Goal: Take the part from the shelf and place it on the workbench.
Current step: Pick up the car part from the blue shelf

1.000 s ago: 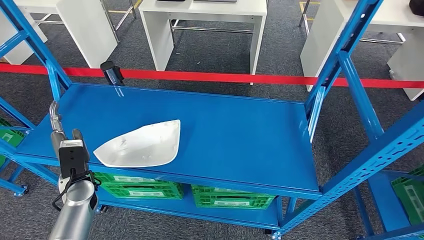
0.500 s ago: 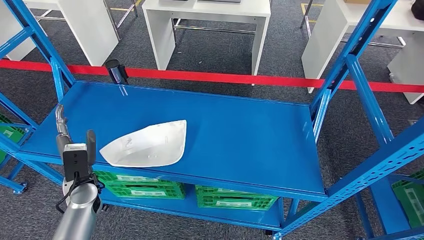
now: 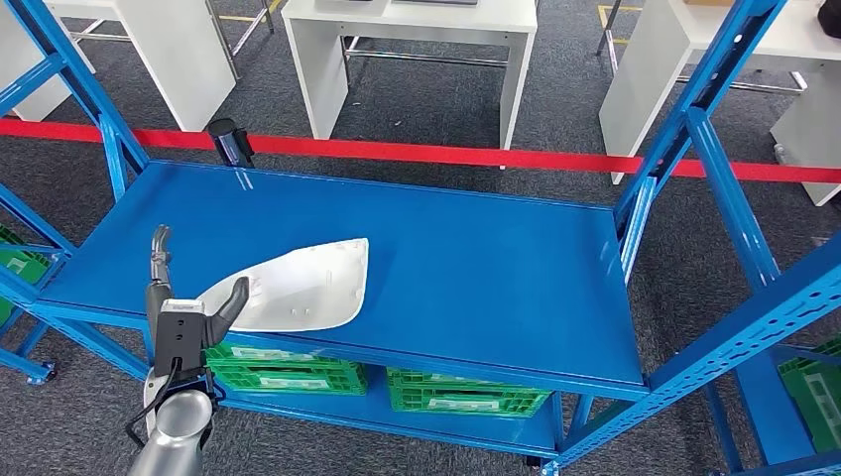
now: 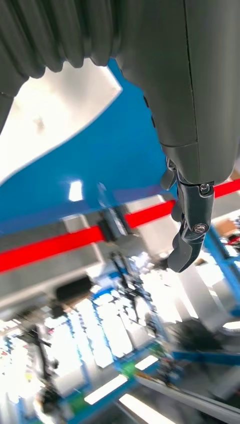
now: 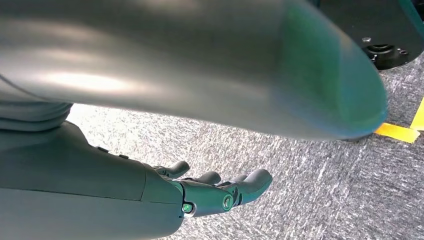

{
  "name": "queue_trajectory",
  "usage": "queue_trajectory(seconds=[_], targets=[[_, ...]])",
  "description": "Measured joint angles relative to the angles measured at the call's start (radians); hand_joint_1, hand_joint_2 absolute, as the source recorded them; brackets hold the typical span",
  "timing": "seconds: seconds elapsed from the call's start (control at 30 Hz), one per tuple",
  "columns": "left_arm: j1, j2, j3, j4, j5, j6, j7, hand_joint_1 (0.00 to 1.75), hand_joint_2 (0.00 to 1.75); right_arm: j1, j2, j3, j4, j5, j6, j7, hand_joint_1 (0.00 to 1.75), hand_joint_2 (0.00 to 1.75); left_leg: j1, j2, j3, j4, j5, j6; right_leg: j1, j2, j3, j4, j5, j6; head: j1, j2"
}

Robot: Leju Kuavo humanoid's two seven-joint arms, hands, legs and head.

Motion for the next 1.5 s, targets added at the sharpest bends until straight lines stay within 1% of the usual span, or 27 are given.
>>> queue_trajectory(seconds=[0.13, 0.27, 0.43, 0.7, 0.9, 1.07, 1.27, 1.33, 1.5], targets=[[-0.016, 0.022, -0.012, -0.002, -0.031, -0.090, 0.073, 0.00, 1.75, 0.001, 0.000, 0.000, 0.000, 0.010, 0.002, -0.004, 0.00, 0.00, 0.000, 0.000, 0.000, 0.000, 0.000, 0.000, 0.000, 0.000, 0.000, 0.000, 0.000, 0.000, 0.000, 0.000], [-0.084, 0.047, -0.018, 0.036, -0.064, -0.164, 0.111, 0.00, 1.75, 0.001, 0.000, 0.000, 0.000, 0.024, 0.007, -0.005, 0.00, 0.00, 0.000, 0.000, 0.000, 0.000, 0.001, 0.000, 0.000, -0.002, 0.000, 0.000, 0.000, 0.000, 0.000, 0.000], [-0.227, 0.068, -0.031, 0.158, -0.116, -0.216, 0.146, 0.00, 1.75, -0.001, 0.002, 0.001, 0.000, 0.037, 0.012, -0.002, 0.00, 0.00, 0.000, -0.002, 0.000, 0.000, 0.002, 0.000, 0.000, -0.003, 0.001, 0.000, 0.001, 0.000, 0.000, 0.000], [-0.472, 0.108, -0.059, 0.446, -0.193, -0.240, 0.166, 0.00, 1.75, -0.003, 0.003, 0.007, 0.000, 0.055, 0.013, 0.004, 0.00, 0.00, 0.000, -0.002, 0.000, 0.000, 0.003, -0.001, 0.000, -0.003, 0.001, 0.001, 0.001, 0.000, 0.000, 0.000], [-0.609, 0.119, -0.090, 0.634, -0.208, -0.301, 0.164, 0.00, 1.75, -0.006, 0.003, 0.010, 0.000, 0.060, 0.017, 0.012, 0.00, 0.00, 0.000, -0.003, 0.000, 0.000, 0.003, -0.001, 0.000, -0.003, 0.000, 0.001, 0.001, 0.000, 0.000, 0.000], [-0.673, 0.121, -0.110, 0.734, -0.202, -0.366, 0.164, 0.00, 1.75, -0.006, 0.003, 0.011, 0.000, 0.060, 0.018, 0.012, 0.00, 0.00, 0.000, -0.003, 0.000, 0.000, 0.003, -0.001, 0.000, -0.003, 0.000, 0.001, 0.001, 0.000, 0.000, 0.000], [-0.711, 0.121, -0.137, 0.812, -0.191, -0.450, 0.170, 0.00, 1.75, -0.005, 0.003, 0.010, 0.000, 0.060, 0.018, 0.013, 0.00, 0.00, 0.000, -0.003, 0.000, 0.000, 0.003, -0.001, 0.000, -0.003, 0.000, 0.001, 0.001, 0.000, 0.000, 0.000], [-0.726, 0.121, -0.146, 0.834, -0.181, -0.504, 0.179, 0.00, 1.75, -0.005, 0.003, 0.010, 0.000, 0.060, 0.018, 0.013, 0.00, 0.00, 0.000, -0.003, 0.000, 0.000, 0.003, -0.001, 0.000, -0.003, 0.000, 0.001, 0.001, 0.000, 0.000, 0.000], [-0.774, 0.122, -0.166, 0.870, -0.151, -0.696, 0.202, 0.00, 1.75, -0.005, 0.003, 0.011, 0.000, 0.066, 0.022, 0.012, 0.00, 0.00, 0.000, -0.003, 0.000, 0.000, 0.003, -0.001, 0.000, -0.003, 0.000, 0.001, 0.001, 0.000, 0.000, 0.000]])
